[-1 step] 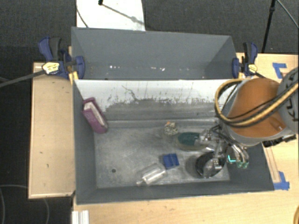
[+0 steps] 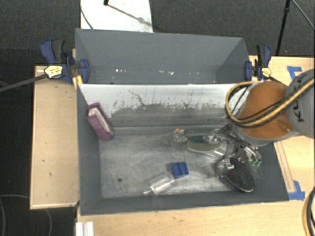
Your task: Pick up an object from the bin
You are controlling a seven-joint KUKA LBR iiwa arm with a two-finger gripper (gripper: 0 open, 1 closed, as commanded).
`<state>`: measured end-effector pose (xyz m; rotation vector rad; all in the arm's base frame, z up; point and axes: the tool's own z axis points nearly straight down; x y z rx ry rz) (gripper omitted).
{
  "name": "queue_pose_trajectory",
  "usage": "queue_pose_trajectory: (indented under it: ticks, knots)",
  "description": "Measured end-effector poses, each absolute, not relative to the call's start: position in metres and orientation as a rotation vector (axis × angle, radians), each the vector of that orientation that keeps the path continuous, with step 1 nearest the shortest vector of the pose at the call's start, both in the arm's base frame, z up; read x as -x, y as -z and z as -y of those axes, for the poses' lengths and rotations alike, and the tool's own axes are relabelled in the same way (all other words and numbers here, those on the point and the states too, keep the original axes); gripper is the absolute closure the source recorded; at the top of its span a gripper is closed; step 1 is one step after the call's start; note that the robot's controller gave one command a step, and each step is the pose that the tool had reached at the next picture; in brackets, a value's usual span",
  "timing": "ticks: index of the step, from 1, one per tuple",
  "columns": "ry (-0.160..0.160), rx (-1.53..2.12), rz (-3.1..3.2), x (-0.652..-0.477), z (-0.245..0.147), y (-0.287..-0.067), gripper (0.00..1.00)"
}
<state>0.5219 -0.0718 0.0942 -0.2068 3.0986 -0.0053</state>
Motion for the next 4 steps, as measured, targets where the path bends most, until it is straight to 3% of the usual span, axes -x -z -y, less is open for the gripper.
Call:
queue_pose_trajectory:
  ticks: [1,2,3,4]
  knots:
    - [0.006,0.900,-2.997,-0.583,0.099,-0.099,0.00]
    - [-0.001,0.714,-3.050,-0.584,0.037,-0.073,0.00]
    - [0.002,0.706,-3.049,-0.585,0.039,-0.075,1.00]
    - [0.008,1.314,-2.845,-0.574,0.092,-0.232,1.00]
